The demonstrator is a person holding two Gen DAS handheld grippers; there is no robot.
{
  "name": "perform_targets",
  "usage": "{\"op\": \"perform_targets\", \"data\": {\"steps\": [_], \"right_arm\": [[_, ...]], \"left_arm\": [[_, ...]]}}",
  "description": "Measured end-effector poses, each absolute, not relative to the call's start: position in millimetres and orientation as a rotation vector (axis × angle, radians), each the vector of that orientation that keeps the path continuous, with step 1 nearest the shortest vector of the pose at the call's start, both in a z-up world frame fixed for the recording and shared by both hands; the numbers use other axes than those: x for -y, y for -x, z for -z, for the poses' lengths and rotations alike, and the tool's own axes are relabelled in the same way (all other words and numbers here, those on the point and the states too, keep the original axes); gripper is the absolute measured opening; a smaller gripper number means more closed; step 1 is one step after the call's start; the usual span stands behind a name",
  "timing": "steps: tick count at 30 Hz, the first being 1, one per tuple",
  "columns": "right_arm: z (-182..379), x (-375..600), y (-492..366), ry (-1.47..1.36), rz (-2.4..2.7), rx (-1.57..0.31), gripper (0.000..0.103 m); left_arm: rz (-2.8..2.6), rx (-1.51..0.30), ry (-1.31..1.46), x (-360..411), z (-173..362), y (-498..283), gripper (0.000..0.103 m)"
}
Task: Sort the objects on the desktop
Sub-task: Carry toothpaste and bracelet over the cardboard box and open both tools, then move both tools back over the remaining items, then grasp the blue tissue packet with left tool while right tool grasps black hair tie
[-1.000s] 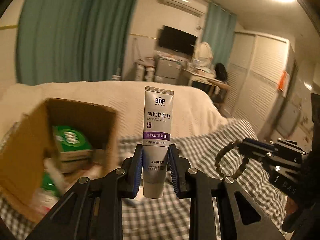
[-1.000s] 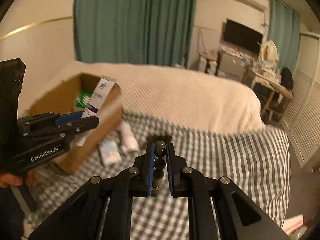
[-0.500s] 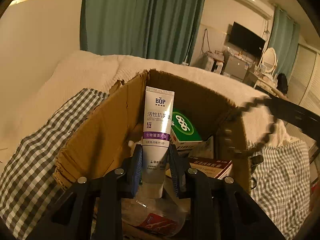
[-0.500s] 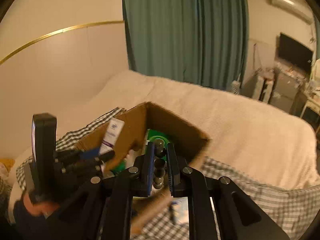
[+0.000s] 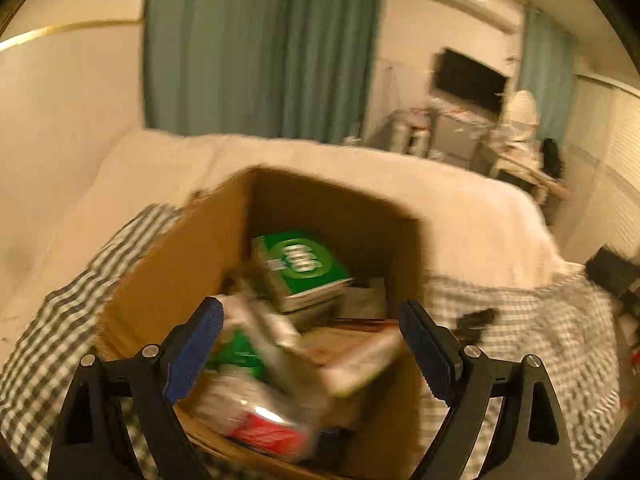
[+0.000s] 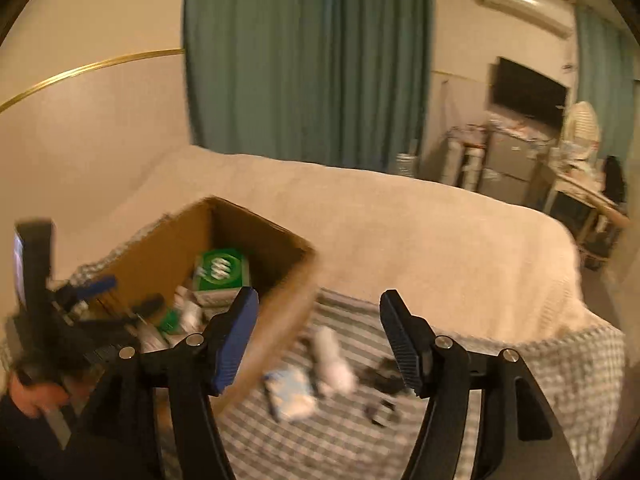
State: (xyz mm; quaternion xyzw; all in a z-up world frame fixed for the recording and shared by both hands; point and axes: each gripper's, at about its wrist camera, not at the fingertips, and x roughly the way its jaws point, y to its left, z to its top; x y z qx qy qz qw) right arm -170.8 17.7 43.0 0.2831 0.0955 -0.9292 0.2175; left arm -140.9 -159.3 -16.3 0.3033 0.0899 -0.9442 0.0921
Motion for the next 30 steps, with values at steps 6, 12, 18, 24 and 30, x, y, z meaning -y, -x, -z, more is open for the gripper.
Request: {"op": "perform_targets", "data": {"steps": [6,12,18,24,30], "right_arm": [[-8,-106,142,-0.899,2.689,-0.264,0.063],[27,-156,136,-0.997,2.742,-0.190,0.063],[62,-154,148,-1.024,2.673,-0.185,0.063],[88,-136,154,-1.071,2.621,-0.204,0.063],[94,-147,157,-1.108,2.634,-0.135,0.063]], "left_arm": [[3.018,-0.246,-0.984,57,18,132,0.103],[2.875,-0.138,-1.219,-4,95,156,0.103],[2.628,-0.127,-1.286,14,146,181,0.103],[2.555,-0.057,-1.343,16,165,201,0.103],[2.487,-0.232,-1.255,58,156,198,0.103]]}}
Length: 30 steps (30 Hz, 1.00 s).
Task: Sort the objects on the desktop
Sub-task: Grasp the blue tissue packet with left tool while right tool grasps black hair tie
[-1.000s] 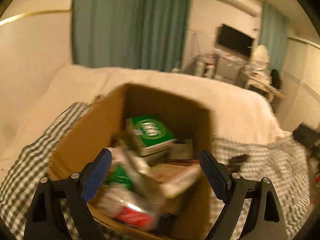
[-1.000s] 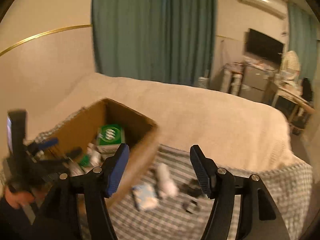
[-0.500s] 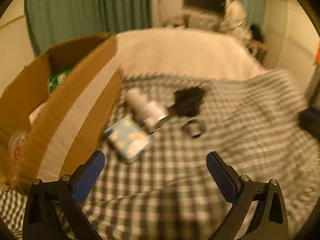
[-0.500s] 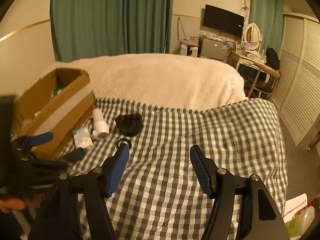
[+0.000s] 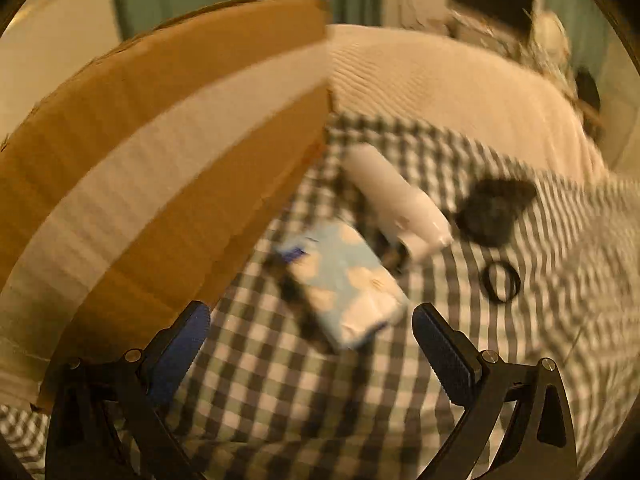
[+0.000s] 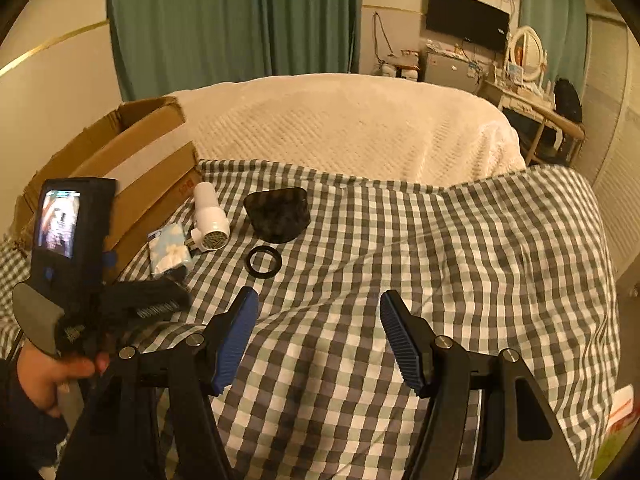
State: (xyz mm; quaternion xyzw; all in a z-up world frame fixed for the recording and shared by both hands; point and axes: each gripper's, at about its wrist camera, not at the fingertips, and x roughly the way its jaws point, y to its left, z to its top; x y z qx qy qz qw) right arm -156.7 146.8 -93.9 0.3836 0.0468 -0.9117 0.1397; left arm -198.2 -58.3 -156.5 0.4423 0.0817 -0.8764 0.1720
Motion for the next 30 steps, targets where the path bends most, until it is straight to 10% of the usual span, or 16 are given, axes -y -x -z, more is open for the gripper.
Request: {"op": "perform_targets", "data": {"steps": [10,24,30], "right_arm": [[100,-125,169,-1.110,2.592,-0.181,0.063],[167,-63,247,-1.277,2.388,-0.217,0.063],[182,-56,257,-1.344,2.350,-0.228,0.020]], "left_arm": [[2.412,-0.578,-1.394,84,183,210,0.103],[2.481,-0.555,-1.426,87,186,225,0.100],[2.518,-0.498,-1.414,84,185,214,0.072]]}}
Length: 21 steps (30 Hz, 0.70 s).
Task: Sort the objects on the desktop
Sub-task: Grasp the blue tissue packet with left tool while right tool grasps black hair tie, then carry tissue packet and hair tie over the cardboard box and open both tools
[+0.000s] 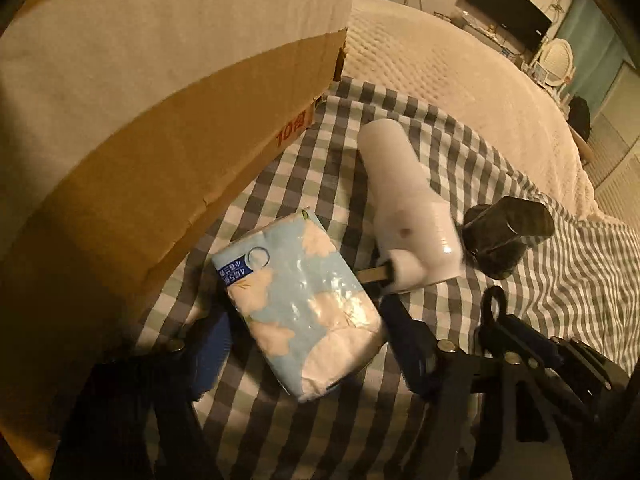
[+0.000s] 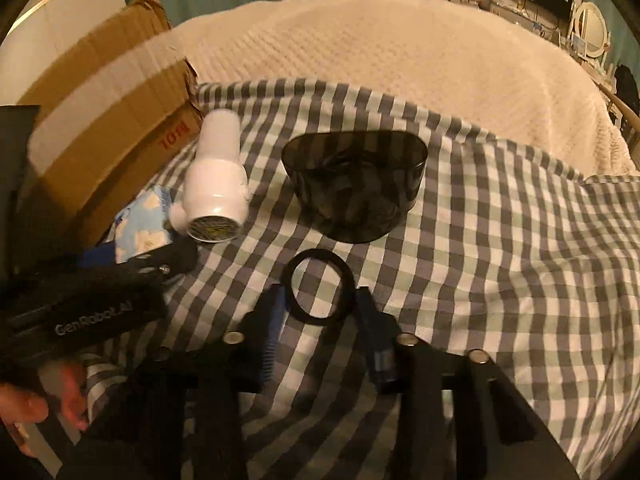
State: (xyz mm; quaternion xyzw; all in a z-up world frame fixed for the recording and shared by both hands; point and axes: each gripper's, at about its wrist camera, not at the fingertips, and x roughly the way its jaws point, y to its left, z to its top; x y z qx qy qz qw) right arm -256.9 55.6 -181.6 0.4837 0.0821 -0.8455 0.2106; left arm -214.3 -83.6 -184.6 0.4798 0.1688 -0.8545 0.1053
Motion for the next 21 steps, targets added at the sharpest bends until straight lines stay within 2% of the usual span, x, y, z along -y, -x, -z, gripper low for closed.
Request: {"op": "perform_targets", "data": {"steps": [3,7,11,17,21], "right_arm": [[181,-58,251,-1.345,2.379,-0.236,0.005],[174,-63,231,-1.327,2.404,-0.248,0.005],[159,-74,210,-1.298,2.423,-0.212,0.005],[102,-85,168,-1.159,2.479,-0.145,0.005],[48,-85,147,-1.011,2.508,-0.125,0.005]], "left_arm": [[2.549,-0.521,-1.412,86,181,199,0.067],[2.599,-0.608,-1.404,87,173,170,0.066],[2.646,-0.598,-1.405,80,158,162,0.066],[2.847,-0.421,-1.205,36,106,158,0.066],[2.942,-0.342,-0.993,43,49,140,0.066]]}}
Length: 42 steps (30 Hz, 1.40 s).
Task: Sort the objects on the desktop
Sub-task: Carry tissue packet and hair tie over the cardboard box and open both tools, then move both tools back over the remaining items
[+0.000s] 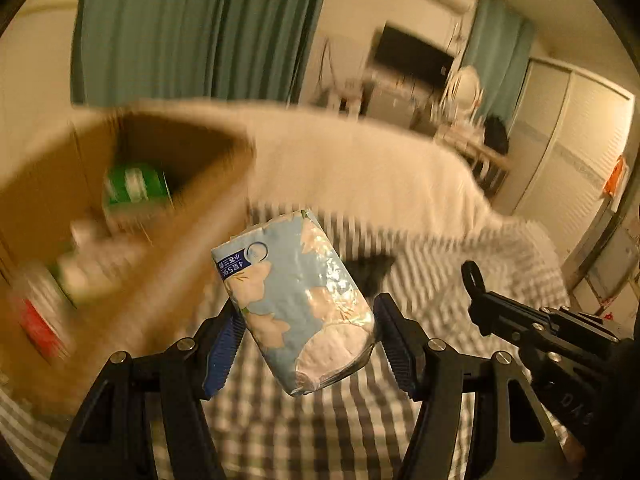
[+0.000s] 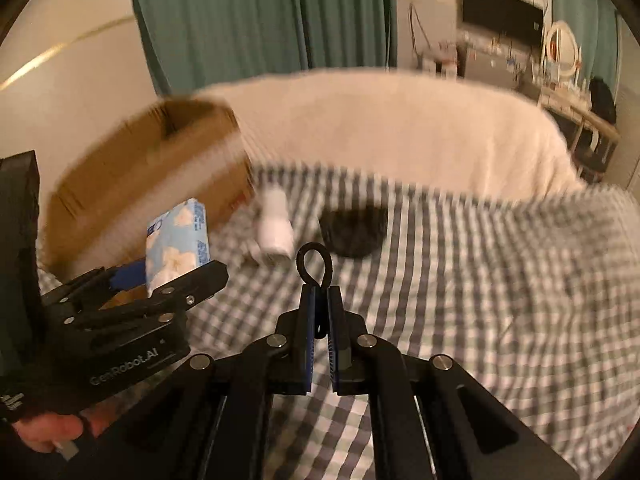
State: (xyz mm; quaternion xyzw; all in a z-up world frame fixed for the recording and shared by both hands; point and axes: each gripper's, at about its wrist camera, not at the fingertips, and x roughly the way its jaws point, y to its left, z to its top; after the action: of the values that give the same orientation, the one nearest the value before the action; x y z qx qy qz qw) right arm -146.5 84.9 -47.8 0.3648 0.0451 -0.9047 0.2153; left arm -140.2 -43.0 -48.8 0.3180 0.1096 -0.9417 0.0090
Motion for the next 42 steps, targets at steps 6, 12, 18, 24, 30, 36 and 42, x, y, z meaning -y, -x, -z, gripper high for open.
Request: {"op": "perform_targets", "data": {"steps": [6,12,18,24,30,36,42], "right_arm": [[-26,-39,139,-0.788,2.422,-0.126,0.005],[-41,39,168,-0.725,2.301,-0.131,0.005],[2,101,211,-0.858,2.238,-0.143,0.005],[23,129,230,-0.891,2.228,-0.165,0.017],[16,114,226,-0.860,2.293,-0.189,0.057],[-4,80,210,-0.838,2.354,-0.178,0.057],[-18,2,185,-0.810,2.480,-0.191,0.060]], "left_arm": [[2.929,-0.352,-0.752,114,-38,129,0.066],[2.742,-0.284,-0.767,191,-27,150,0.066],[2.621,-0.264,-0.867,227,23,161,0.066],[2.605,-0.281,-0.921,236,40,166,0.080],[2.569,-0.173,-0.905,227,38,162,0.095],[2.586,-0.148,-0.851,218,24,151,0.096],[2.773,-0.129,-0.763,156,-3,128,0.099]]}}
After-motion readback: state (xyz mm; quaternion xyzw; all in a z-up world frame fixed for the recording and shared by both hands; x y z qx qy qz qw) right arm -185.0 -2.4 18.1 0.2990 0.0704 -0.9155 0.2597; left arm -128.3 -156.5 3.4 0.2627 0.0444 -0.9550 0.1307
